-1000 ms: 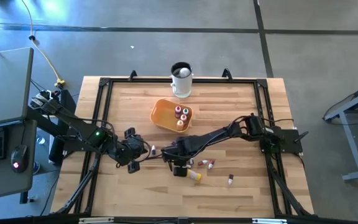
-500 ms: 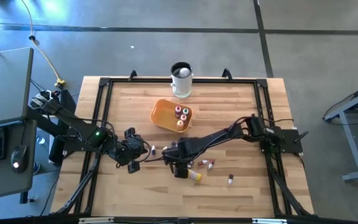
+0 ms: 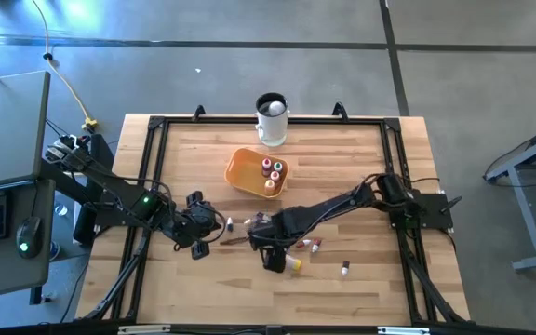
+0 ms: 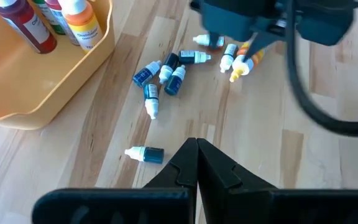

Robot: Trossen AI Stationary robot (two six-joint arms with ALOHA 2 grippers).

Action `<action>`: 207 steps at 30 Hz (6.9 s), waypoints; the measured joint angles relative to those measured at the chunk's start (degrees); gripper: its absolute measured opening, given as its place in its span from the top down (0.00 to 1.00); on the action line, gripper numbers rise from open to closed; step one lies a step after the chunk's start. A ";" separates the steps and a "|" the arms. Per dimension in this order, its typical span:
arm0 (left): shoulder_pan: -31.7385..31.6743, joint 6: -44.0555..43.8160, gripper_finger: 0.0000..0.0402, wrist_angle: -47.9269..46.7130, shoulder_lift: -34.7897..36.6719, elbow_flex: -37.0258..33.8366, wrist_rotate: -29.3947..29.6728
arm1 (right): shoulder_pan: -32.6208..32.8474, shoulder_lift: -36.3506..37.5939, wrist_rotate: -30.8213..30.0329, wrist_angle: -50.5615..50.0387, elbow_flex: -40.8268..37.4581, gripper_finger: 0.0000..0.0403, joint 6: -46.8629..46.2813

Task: Pick & Place food coloring
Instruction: Put the large yellow food coloring bottle into the yellow bin

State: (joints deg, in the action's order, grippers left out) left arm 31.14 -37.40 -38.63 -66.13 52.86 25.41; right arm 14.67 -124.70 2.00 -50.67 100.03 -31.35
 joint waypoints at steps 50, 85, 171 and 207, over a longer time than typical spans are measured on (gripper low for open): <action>0.00 0.01 1.00 0.24 0.02 0.00 0.11 | 3.28 -2.79 -0.41 2.27 0.39 0.55 -5.84; 0.02 0.01 1.00 2.54 0.02 0.02 0.07 | 2.96 -4.31 -2.16 -1.05 0.26 0.68 -3.21; 0.02 -0.42 1.00 2.74 -0.02 0.02 1.16 | -19.75 -0.54 -19.21 3.41 9.70 0.71 20.49; 0.01 -0.45 1.00 2.73 -0.02 0.02 1.29 | -19.28 -1.53 -20.56 -3.24 9.72 0.60 27.82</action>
State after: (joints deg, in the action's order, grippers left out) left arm 31.15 -37.85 -35.90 -66.15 52.88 26.70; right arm -4.60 -126.23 -18.56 -53.91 109.75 -3.52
